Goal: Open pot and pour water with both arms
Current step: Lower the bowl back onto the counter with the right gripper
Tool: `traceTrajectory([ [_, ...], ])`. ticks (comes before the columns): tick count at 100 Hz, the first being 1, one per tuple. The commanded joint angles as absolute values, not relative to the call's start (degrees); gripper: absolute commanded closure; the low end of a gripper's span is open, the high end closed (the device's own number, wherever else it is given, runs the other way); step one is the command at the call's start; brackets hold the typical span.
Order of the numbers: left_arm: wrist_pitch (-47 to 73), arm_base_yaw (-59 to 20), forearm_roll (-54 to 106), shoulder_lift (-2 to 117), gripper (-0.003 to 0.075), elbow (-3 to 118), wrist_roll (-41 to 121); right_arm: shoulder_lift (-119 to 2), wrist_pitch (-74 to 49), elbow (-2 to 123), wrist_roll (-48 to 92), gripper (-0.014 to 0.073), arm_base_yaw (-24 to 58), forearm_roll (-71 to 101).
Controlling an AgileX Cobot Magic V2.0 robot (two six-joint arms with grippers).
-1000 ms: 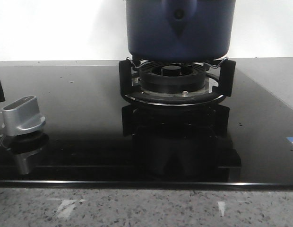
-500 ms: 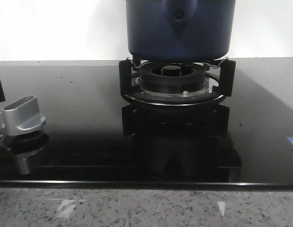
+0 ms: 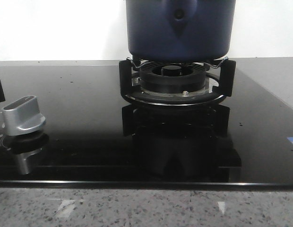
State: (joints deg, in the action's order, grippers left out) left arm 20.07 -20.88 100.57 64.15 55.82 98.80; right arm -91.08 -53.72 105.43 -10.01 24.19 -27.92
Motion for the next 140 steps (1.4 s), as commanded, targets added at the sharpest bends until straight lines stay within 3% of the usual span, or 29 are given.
traceTrajectory([
  [1,22.03,-20.94,103.08,62.95,0.0405,57.74,98.37,-87.31,-53.46,107.09,-13.66,0.0640,20.75,-27.94],
  [43,23.10,-22.59,103.08,62.95,0.0405,57.74,98.37,-81.51,-65.67,104.81,-13.66,0.0640,-4.64,-10.79],
  [72,23.30,-22.59,103.08,62.95,0.0405,57.74,98.37,-72.43,-50.73,77.34,-19.84,0.0640,-13.63,-8.65],
  [100,23.90,-22.59,103.08,62.95,0.0405,57.74,98.37,-71.05,-47.57,60.68,-19.84,0.0640,-15.11,-4.66],
  [140,24.95,-24.25,103.08,63.31,0.0405,57.74,98.37,-71.05,-47.47,57.57,-19.84,0.0637,-15.11,-4.56],
])
